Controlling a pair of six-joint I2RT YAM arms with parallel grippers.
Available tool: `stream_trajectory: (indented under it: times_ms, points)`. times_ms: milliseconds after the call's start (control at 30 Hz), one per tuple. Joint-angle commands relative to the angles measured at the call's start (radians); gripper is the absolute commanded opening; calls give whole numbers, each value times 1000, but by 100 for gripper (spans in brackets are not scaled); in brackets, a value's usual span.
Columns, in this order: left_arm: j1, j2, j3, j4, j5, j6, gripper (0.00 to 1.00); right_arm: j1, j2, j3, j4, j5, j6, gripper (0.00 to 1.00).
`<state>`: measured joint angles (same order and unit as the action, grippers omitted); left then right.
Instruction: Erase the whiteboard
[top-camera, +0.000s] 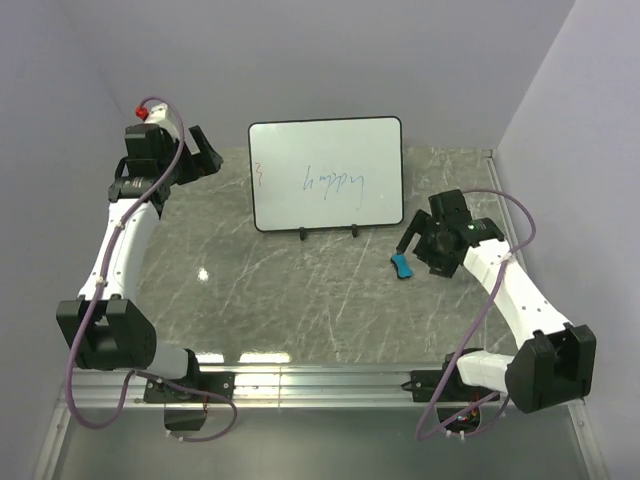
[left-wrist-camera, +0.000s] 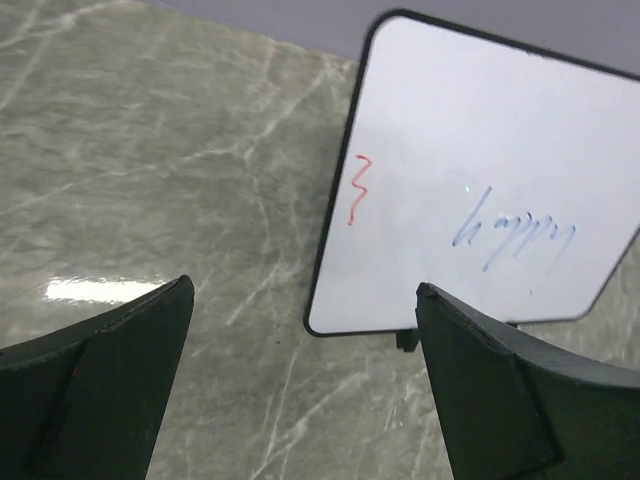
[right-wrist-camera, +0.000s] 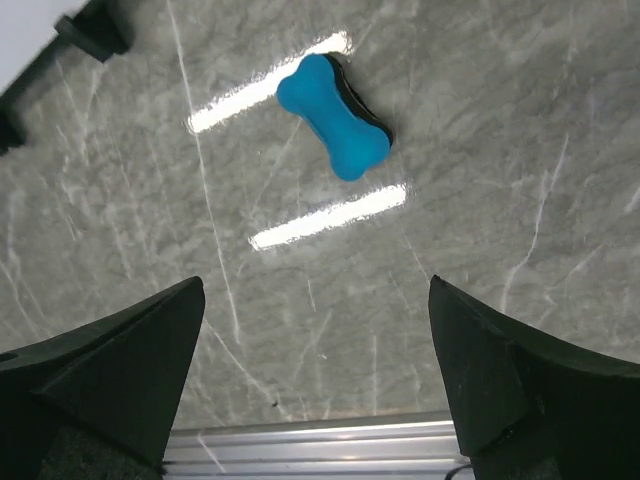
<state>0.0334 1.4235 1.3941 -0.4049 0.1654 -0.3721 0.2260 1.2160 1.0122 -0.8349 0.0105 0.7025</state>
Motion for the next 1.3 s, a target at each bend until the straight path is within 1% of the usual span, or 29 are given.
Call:
stream_trajectory:
  times_ms: [0, 33, 100, 133, 167, 233, 333, 367, 433, 467, 500, 533, 600, 633, 733, 800, 833, 933, 1000, 1033, 1133, 1267]
  points:
    - [19, 35, 20, 20, 155, 41, 99, 26, 17, 71, -55, 22, -54, 99]
    - [28, 63, 26, 46, 239, 36, 100, 32, 36, 77, -62, 22, -70, 98]
    - [63, 89, 36, 101, 339, 6, 99, 55, 57, 83, -69, 6, -93, 97]
    - [72, 112, 36, 174, 399, -4, 99, 62, 68, 83, -72, 5, -119, 97]
    - [76, 124, 37, 204, 437, -11, 99, 71, 89, 80, -79, 6, -129, 96]
    - [80, 152, 54, 259, 460, -19, 99, 90, 112, 72, -86, 16, -147, 96]
    - [95, 266, 118, 268, 526, -18, 99, 93, 146, 45, -69, 32, -159, 96]
    - [105, 294, 158, 282, 601, -21, 99, 92, 151, 39, -52, 39, -167, 95]
    - [115, 359, 190, 314, 654, -51, 99, 93, 174, 46, -43, 66, -190, 94]
    - [121, 377, 204, 362, 681, -66, 100, 93, 183, 60, -35, 72, -201, 93]
    - [125, 397, 239, 377, 741, -92, 98, 93, 192, 69, -35, 80, -208, 93]
    - [125, 437, 264, 383, 766, -100, 92, 92, 212, 78, -35, 103, -225, 92]
    - [123, 474, 333, 397, 816, -122, 89, 92, 237, 109, -35, 123, -253, 92]
    - [123, 507, 347, 422, 827, -128, 85, 93, 261, 127, -33, 131, -264, 91]
    - [125, 576, 401, 431, 878, -134, 82, 93, 313, 161, -23, 158, -300, 91]
    - [123, 607, 427, 449, 902, -158, 81, 95, 339, 175, -13, 160, -325, 91]
    - [123, 629, 430, 492, 930, -172, 81, 93, 365, 183, -6, 160, -331, 91]
    - [125, 663, 431, 546, 957, -208, 80, 93, 431, 222, 13, 161, -353, 91]
    - [123, 683, 457, 526, 967, -186, 78, 93, 471, 247, 14, 155, -357, 90]
    - [123, 705, 467, 503, 971, -179, 75, 95, 509, 271, 16, 152, -357, 89]
    - [125, 745, 505, 471, 979, -142, 75, 93, 577, 311, 19, 143, -356, 89]
    - [123, 790, 505, 563, 1002, -200, 74, 96, 635, 379, 14, 151, -359, 88]
